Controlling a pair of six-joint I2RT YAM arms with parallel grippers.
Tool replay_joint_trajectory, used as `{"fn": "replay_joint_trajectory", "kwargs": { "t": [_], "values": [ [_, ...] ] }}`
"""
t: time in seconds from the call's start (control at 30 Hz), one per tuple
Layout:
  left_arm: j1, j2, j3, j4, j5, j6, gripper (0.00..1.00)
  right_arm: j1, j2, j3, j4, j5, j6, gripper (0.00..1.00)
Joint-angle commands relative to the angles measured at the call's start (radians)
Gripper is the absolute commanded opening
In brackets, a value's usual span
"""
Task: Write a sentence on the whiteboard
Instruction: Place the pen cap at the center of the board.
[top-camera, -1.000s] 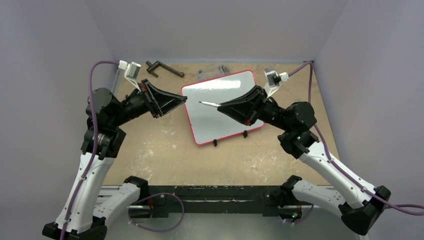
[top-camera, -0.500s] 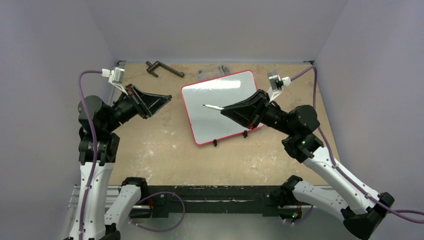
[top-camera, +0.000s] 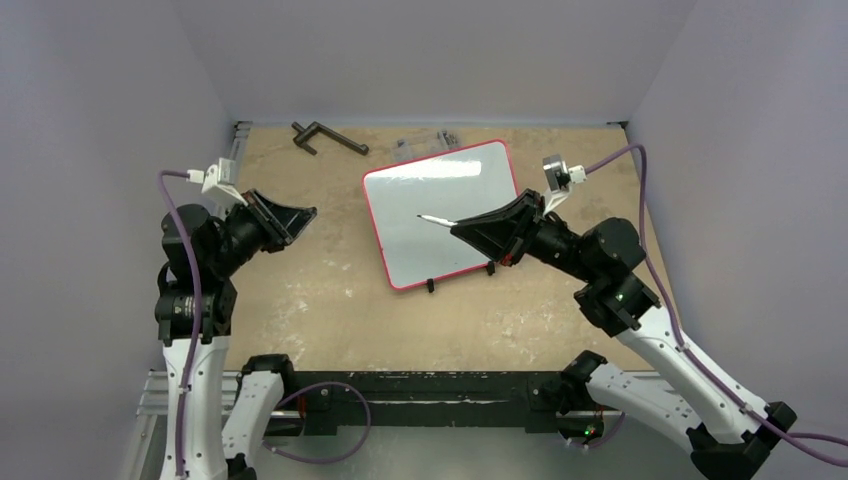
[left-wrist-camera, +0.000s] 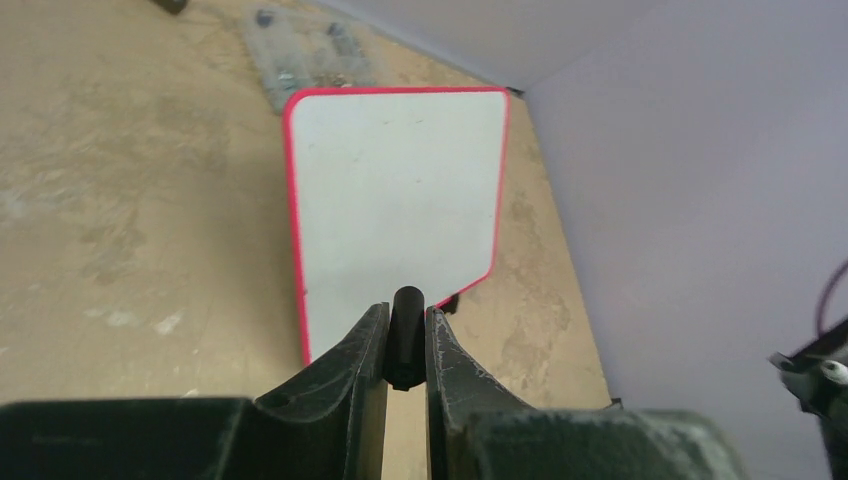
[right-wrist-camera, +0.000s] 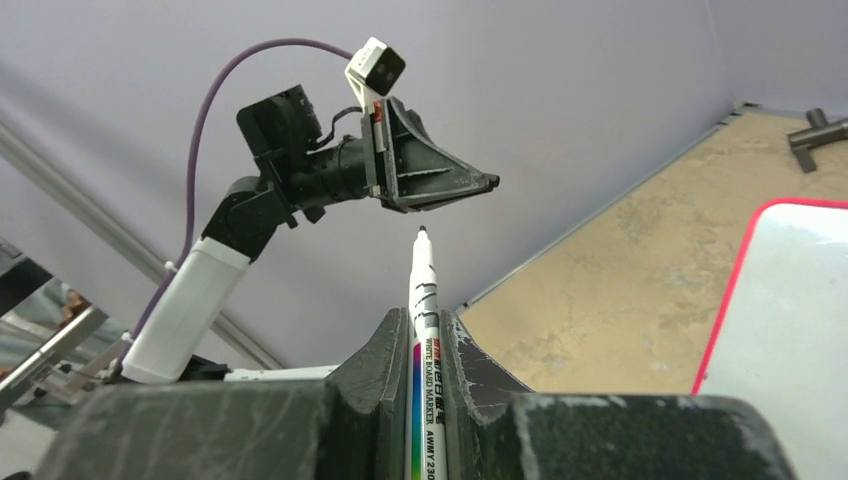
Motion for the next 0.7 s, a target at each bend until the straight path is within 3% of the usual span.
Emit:
{"fn": "replay_joint_trajectory", "kwargs": {
  "t": [0.0, 0.37, 0.67],
  "values": [
    [0.01, 0.01, -0.073, -0.174, -0.204, 0.062, 0.0, -0.004, -0.032, 0.002, -0.11, 0.086, -0.075, 0.0],
    [0.009, 0.065, -0.319, -0.14, -0.351, -0.019, 0.0, -0.005, -0.071, -0.033, -0.216, 0.123, -0.129, 0.0],
    [0.009, 0.179, -0.549, 0.081, -0.29, -0.156, 0.04, -0.005, -0.065, -0.041, -0.312, 0.185, -0.178, 0.0]
  ]
}}
